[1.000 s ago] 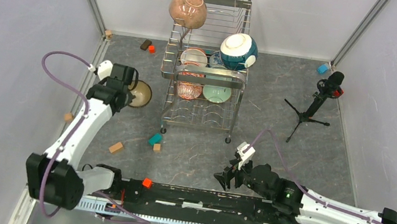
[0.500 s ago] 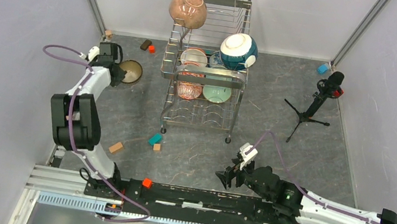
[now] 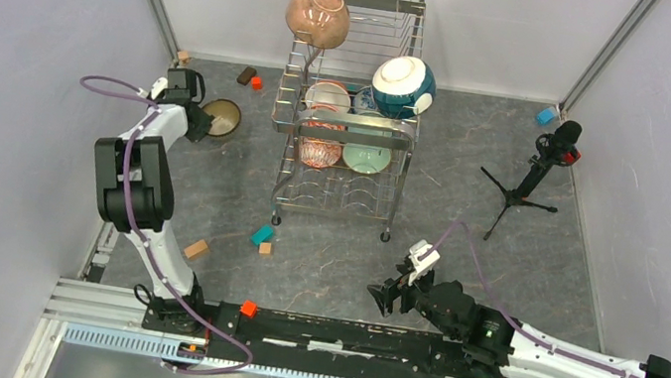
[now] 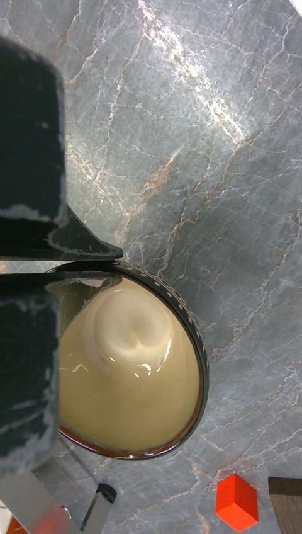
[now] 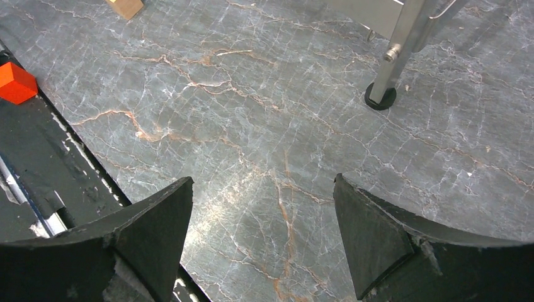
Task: Unload the bowls from the dish rack
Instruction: Place the bowl at the center of the board.
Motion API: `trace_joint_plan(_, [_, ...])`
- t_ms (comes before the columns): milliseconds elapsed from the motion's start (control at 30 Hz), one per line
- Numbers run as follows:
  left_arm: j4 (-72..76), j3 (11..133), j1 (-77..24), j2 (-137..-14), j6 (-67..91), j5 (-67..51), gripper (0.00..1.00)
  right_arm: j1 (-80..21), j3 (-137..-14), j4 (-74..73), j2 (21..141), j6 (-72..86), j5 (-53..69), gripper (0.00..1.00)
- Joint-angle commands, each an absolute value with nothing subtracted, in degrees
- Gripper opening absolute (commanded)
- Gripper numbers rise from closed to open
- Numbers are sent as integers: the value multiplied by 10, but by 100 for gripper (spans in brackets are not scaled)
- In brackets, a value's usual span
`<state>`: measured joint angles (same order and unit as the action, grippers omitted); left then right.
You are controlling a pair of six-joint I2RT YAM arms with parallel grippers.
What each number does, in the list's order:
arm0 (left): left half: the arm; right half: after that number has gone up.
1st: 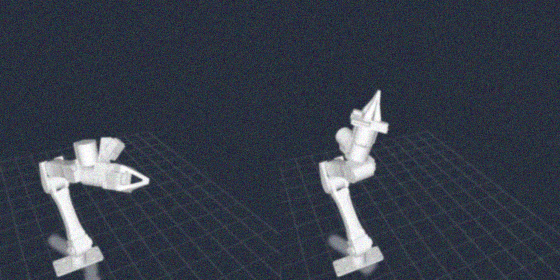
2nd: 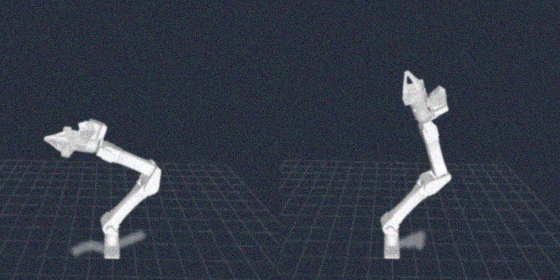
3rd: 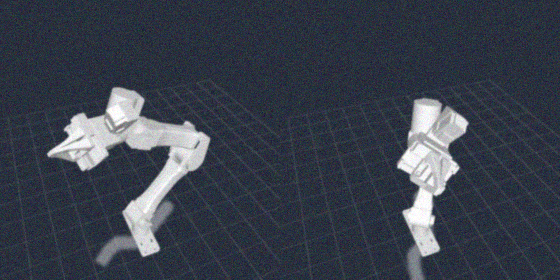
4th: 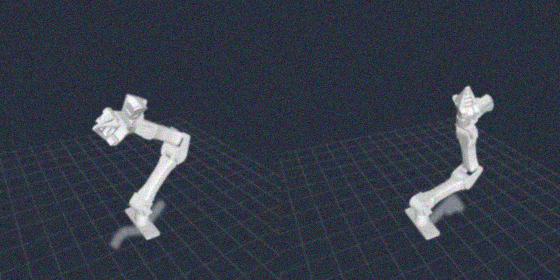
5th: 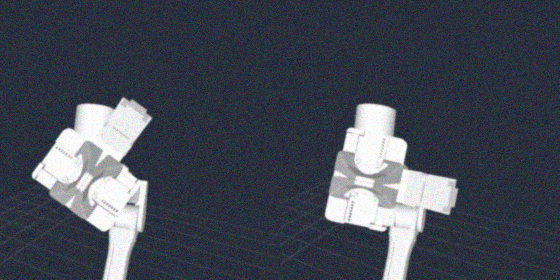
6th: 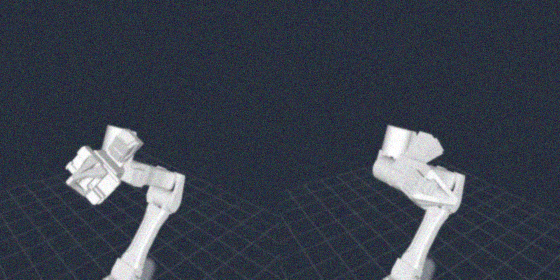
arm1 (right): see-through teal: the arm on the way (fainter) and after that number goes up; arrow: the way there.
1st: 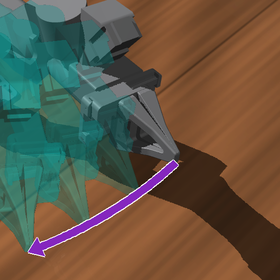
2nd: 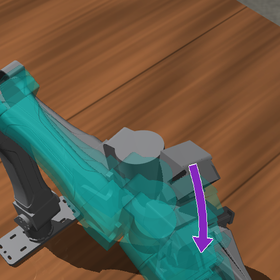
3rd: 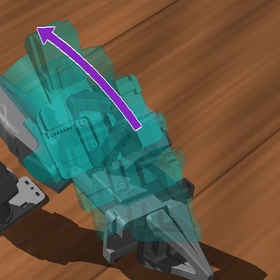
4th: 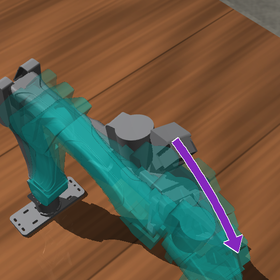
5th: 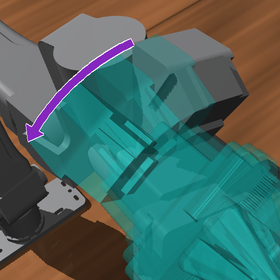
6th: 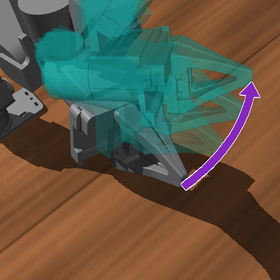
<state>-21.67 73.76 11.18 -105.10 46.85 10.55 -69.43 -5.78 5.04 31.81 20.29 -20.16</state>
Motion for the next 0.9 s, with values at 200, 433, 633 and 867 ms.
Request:
trace_joint_plan(200, [-182,775,120,-1079,487,100,2,-697,-66,39,308,192,-224,87])
trace_joint_plan(433, [-186,773,120,-1090,479,94,8,-697,-67,31,303,188,-228,88])
trace_joint_plan(633, [-186,766,120,-1076,471,85,35,-697,-77,19,303,187,-231,90])
trace_joint_plan(867, [-196,748,120,-1002,452,95,74,-697,-94,2,300,183,-231,92])
